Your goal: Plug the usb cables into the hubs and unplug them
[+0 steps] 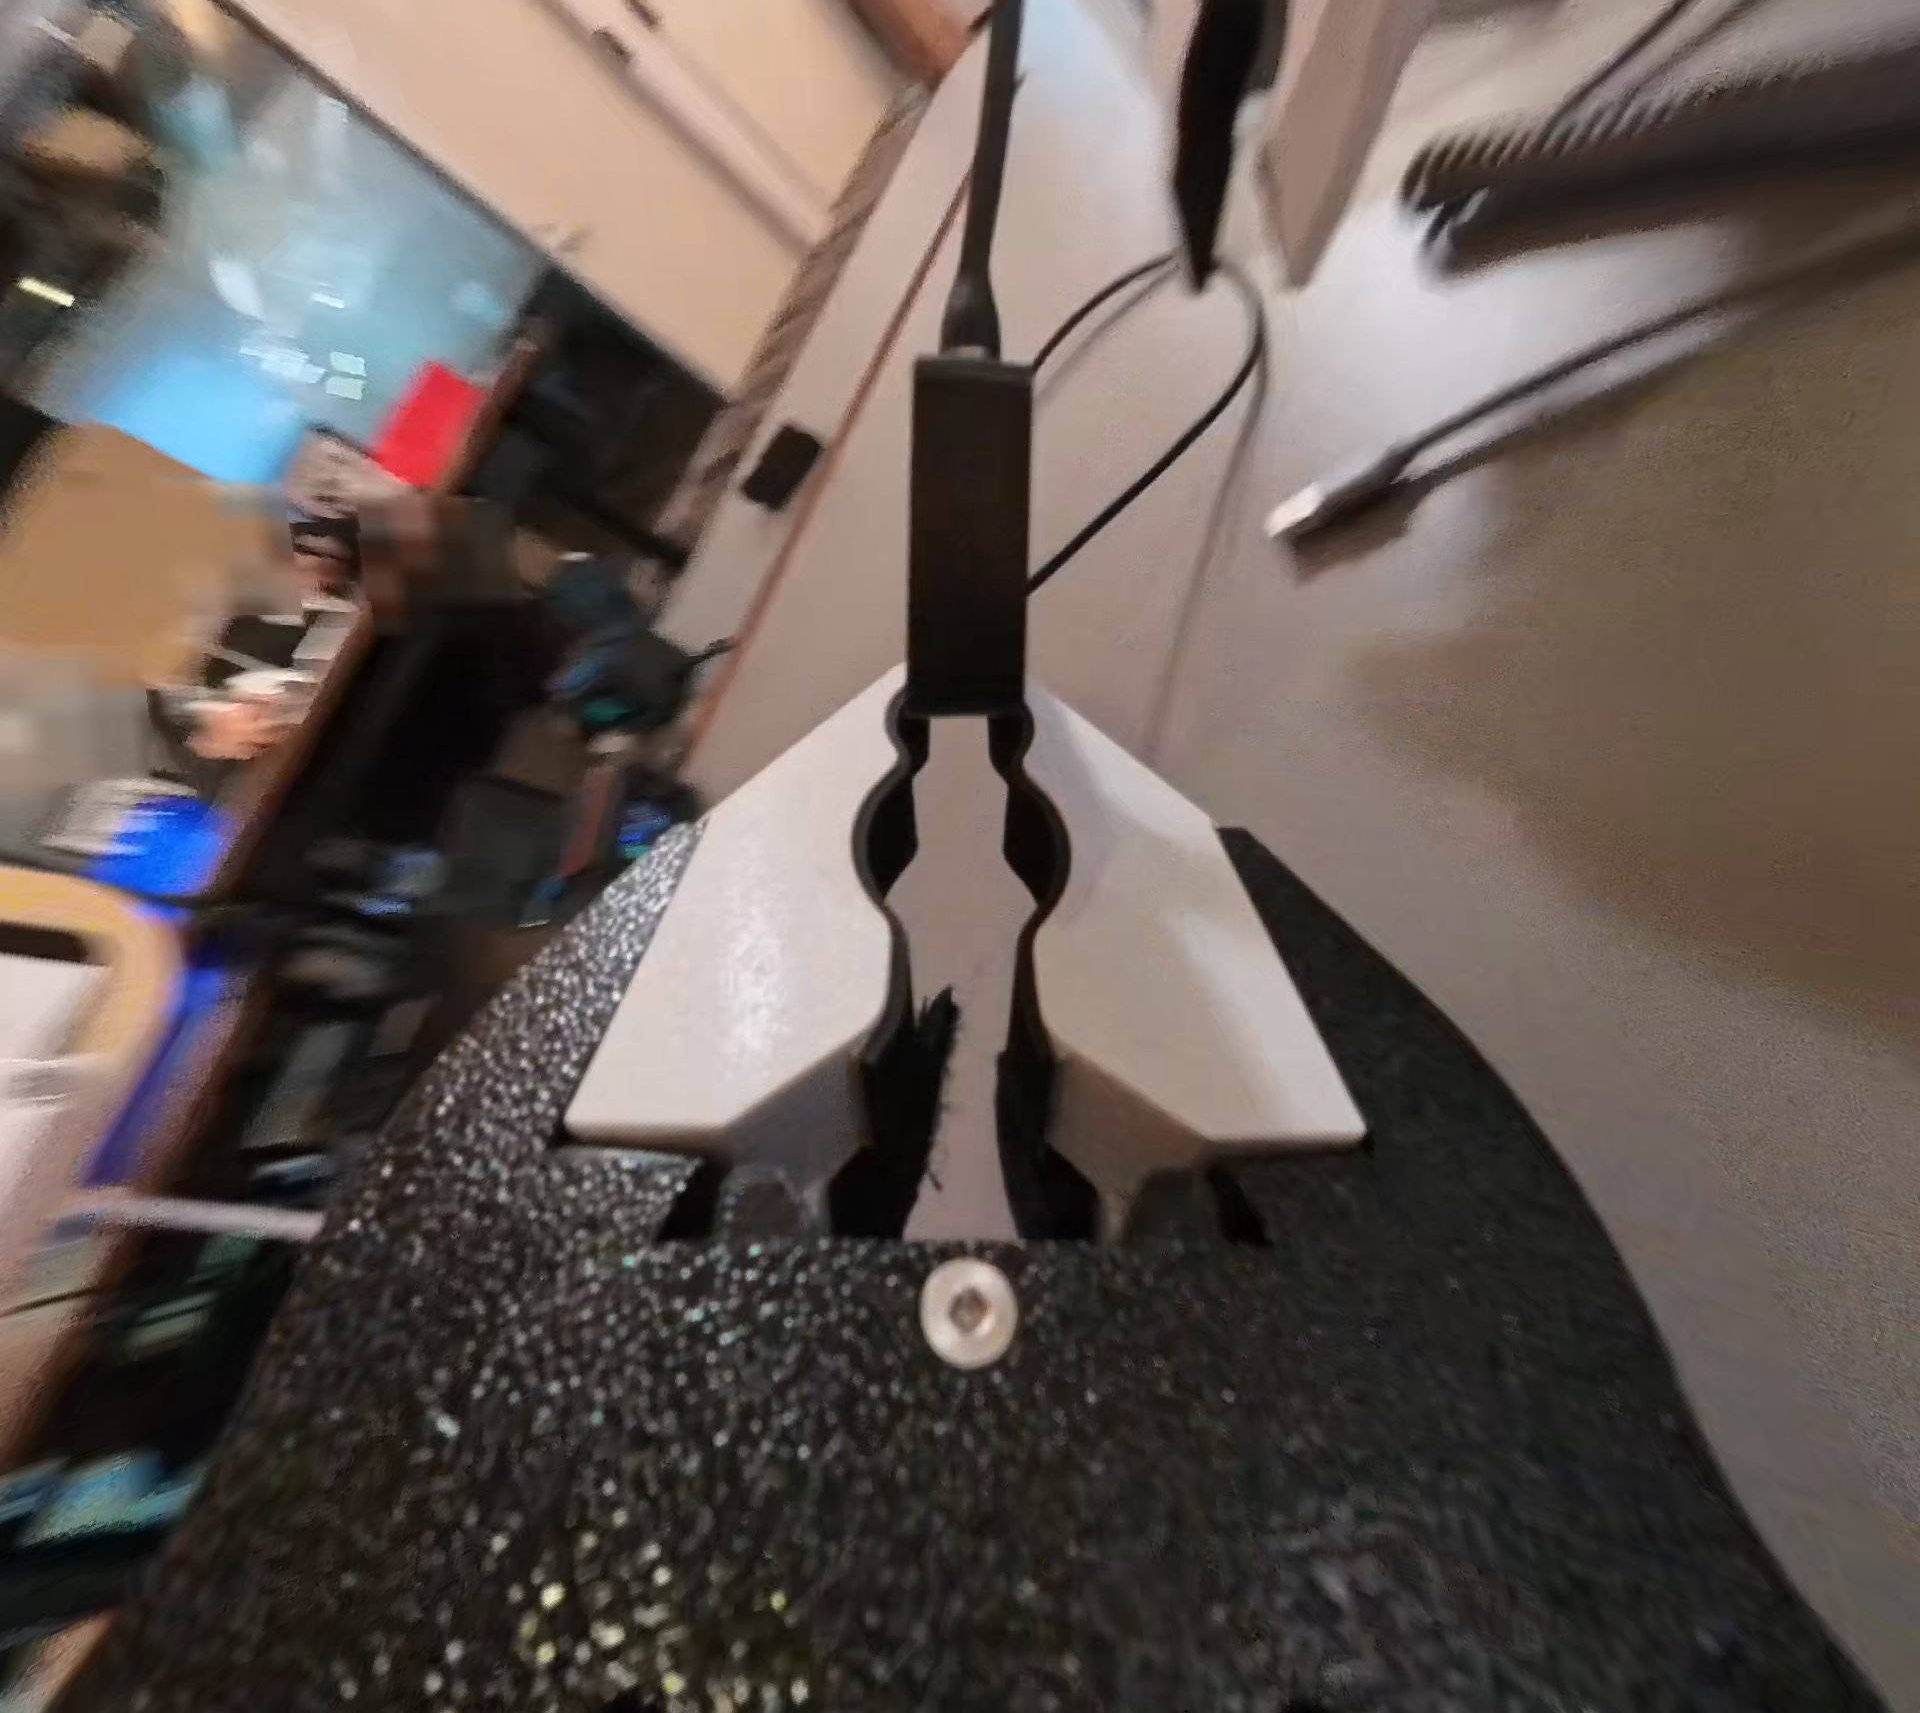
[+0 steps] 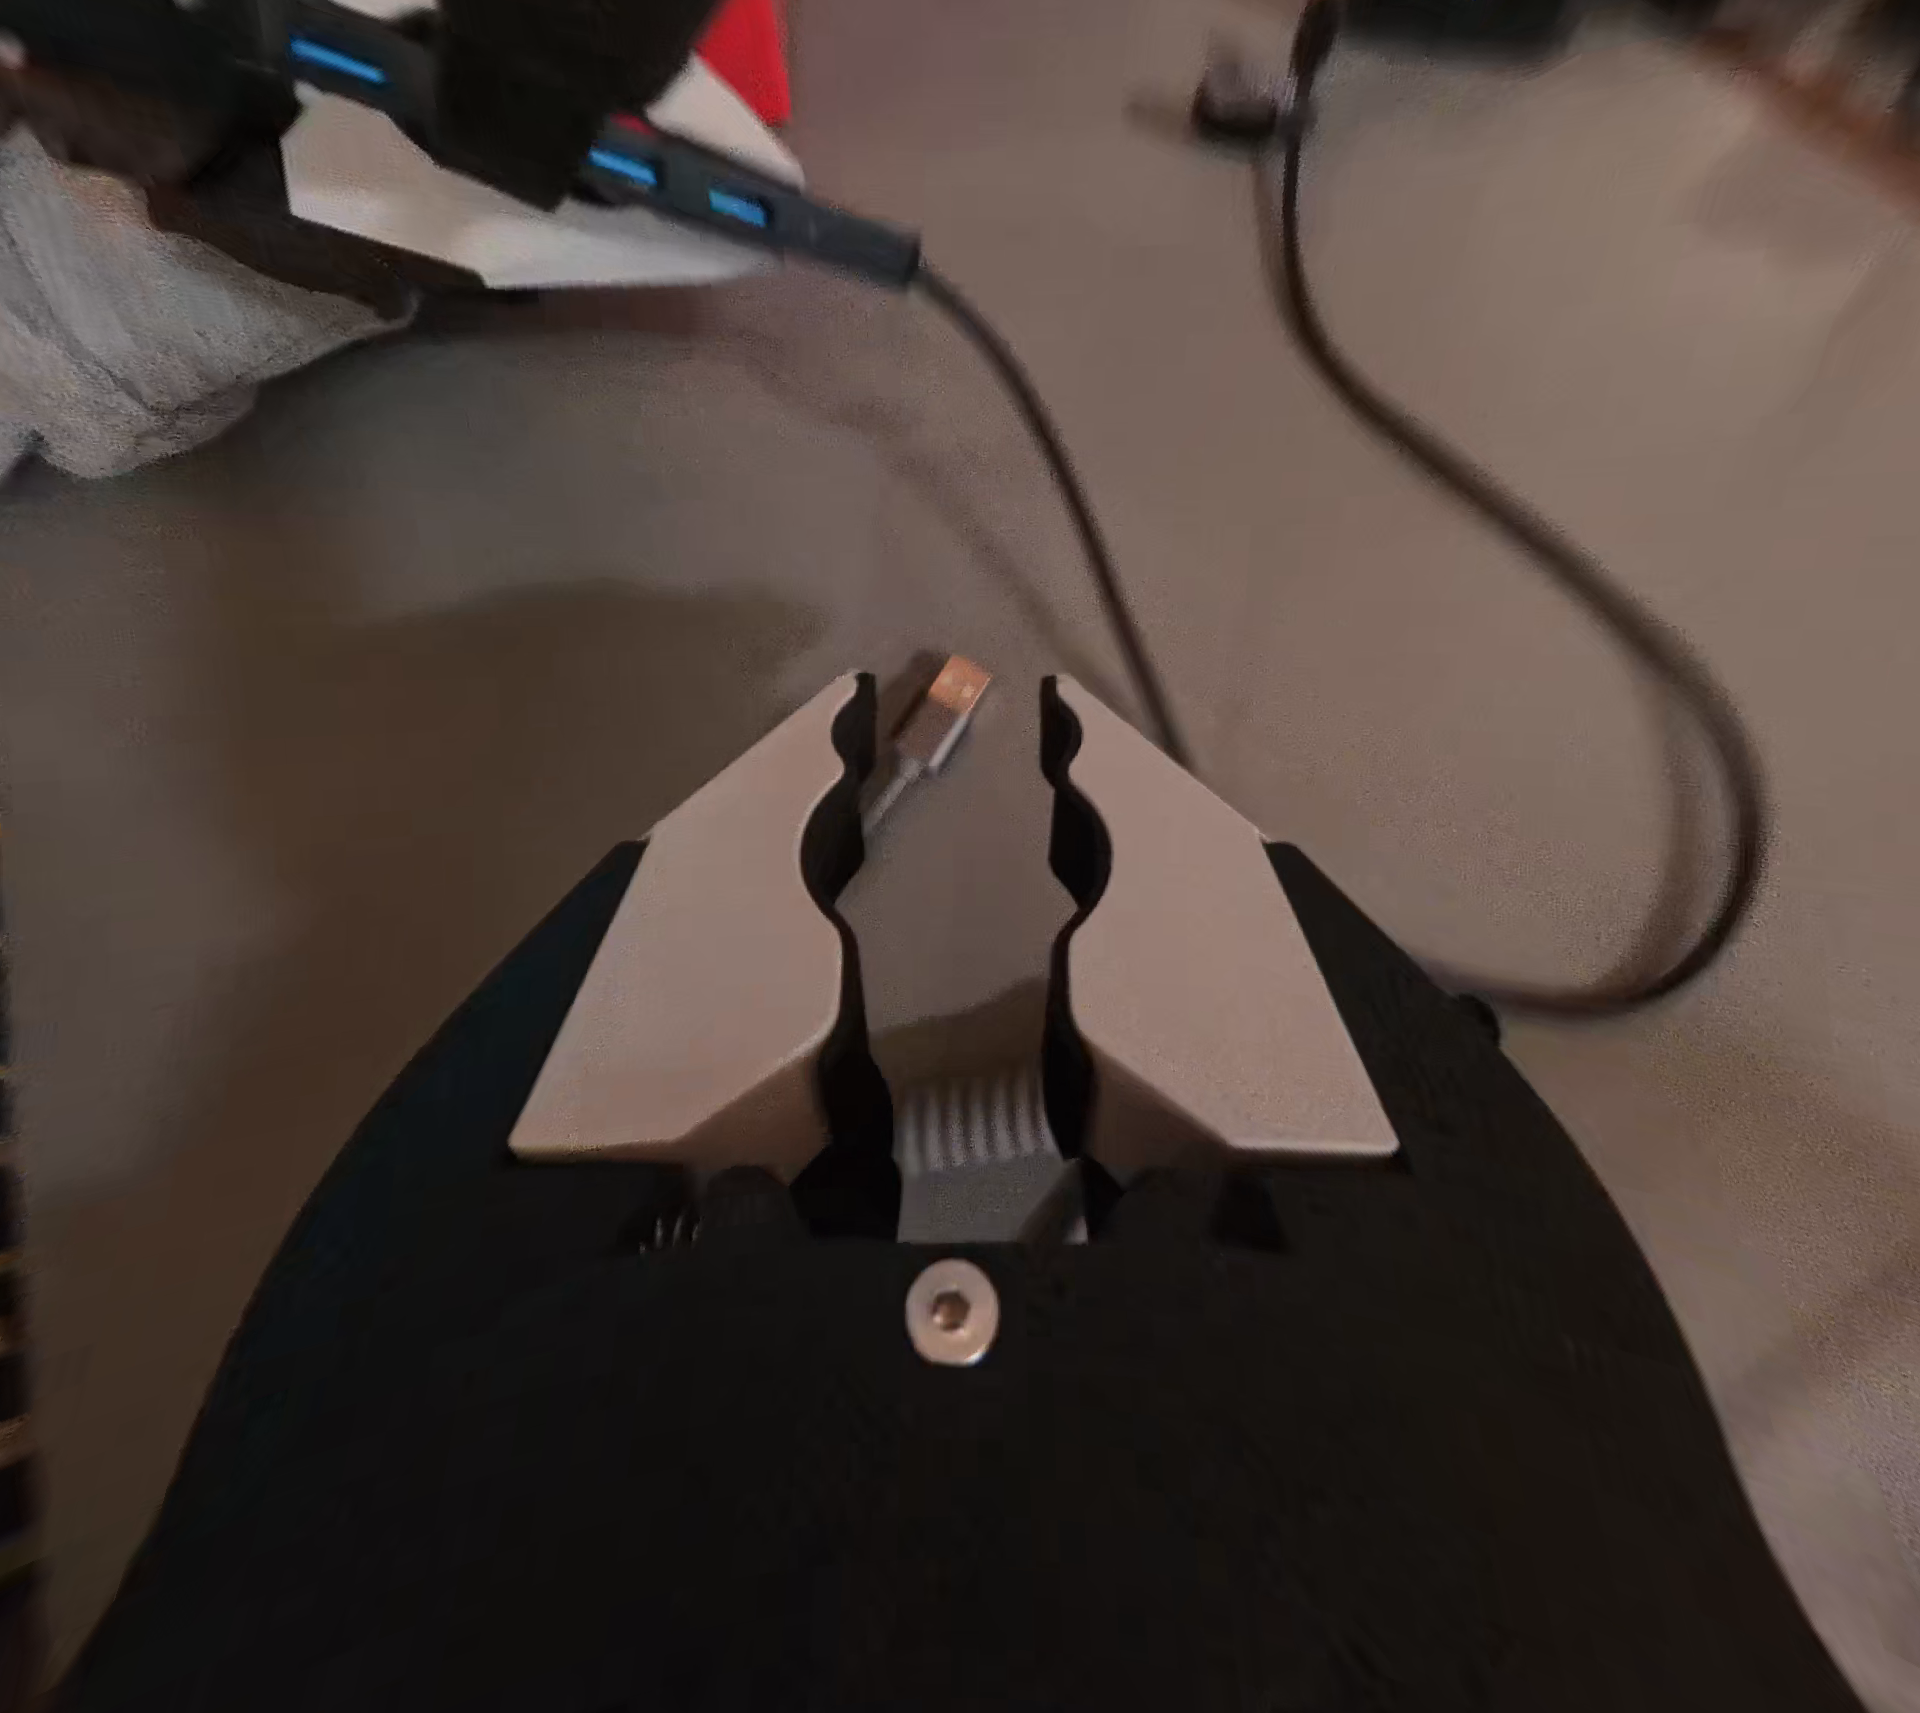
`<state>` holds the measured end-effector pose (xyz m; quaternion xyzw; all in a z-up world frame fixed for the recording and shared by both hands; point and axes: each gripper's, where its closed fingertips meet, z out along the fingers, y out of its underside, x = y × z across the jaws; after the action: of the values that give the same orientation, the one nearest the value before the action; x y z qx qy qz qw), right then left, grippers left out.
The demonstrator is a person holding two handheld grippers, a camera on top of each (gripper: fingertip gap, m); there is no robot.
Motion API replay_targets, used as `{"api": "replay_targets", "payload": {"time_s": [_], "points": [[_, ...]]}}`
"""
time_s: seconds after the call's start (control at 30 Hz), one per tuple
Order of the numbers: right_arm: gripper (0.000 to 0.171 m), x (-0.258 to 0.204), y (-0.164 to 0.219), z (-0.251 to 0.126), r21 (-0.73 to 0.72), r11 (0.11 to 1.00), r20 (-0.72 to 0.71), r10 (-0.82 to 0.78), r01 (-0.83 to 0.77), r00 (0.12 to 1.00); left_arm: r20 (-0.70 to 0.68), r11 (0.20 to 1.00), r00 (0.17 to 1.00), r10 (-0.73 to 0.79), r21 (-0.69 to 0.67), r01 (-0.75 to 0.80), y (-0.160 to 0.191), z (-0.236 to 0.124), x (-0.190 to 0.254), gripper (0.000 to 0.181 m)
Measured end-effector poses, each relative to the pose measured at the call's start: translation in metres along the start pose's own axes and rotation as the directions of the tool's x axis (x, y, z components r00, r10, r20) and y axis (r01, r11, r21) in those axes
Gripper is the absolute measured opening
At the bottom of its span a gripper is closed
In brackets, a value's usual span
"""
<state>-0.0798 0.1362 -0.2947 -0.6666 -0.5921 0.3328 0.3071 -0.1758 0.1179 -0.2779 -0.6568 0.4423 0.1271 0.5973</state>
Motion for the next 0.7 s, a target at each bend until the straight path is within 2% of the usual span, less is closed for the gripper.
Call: {"api": "replay_targets", "payload": {"time_s": [0.1, 0.23, 0.4, 0.5, 0.57, 0.7], "points": [[0.038, -0.008, 0.028, 0.016, -0.102, 0.983, 0.006, 0.152, -0.151, 0.988, 0.109, 0.962, 0.957, 0.269, -0.08, -0.261, 0.004, 0.002, 0.001, 0.009], [0.038, -0.017, 0.037, 0.024, -0.12, 0.981, -0.05, 0.147, -0.152, 0.988, 0.142, 0.894, 0.884, 0.446, -0.107, -0.434, 0.001, 0.005, 0.011, 0.008], [0.028, -0.013, 0.047, 0.032, -0.21, 0.975, -0.166, 0.032, -0.067, 0.986, 0.15, 0.886, 0.873, 0.464, -0.082, -0.456, -0.003, 0.005, 0.015, 0.008], [0.01, -0.013, 0.046, 0.034, -0.208, 0.977, -0.176, 0.017, -0.054, 0.984, 0.161, 0.877, 0.863, 0.479, -0.057, -0.477, -0.007, 0.001, 0.015, 0.008], [0.005, -0.013, 0.048, 0.031, -0.216, 0.976, -0.153, -0.004, -0.03, 0.988, 0.172, 0.869, 0.854, 0.491, -0.036, -0.493, -0.01, -0.002, 0.016, 0.008], [0.005, 0.012, 0.044, 0.006, -0.167, 0.986, -0.196, -0.028, -0.006, 0.98, 0.203, 0.877, 0.861, 0.466, 0.017, -0.479, -0.018, -0.009, 0.011, 0.009]]}}
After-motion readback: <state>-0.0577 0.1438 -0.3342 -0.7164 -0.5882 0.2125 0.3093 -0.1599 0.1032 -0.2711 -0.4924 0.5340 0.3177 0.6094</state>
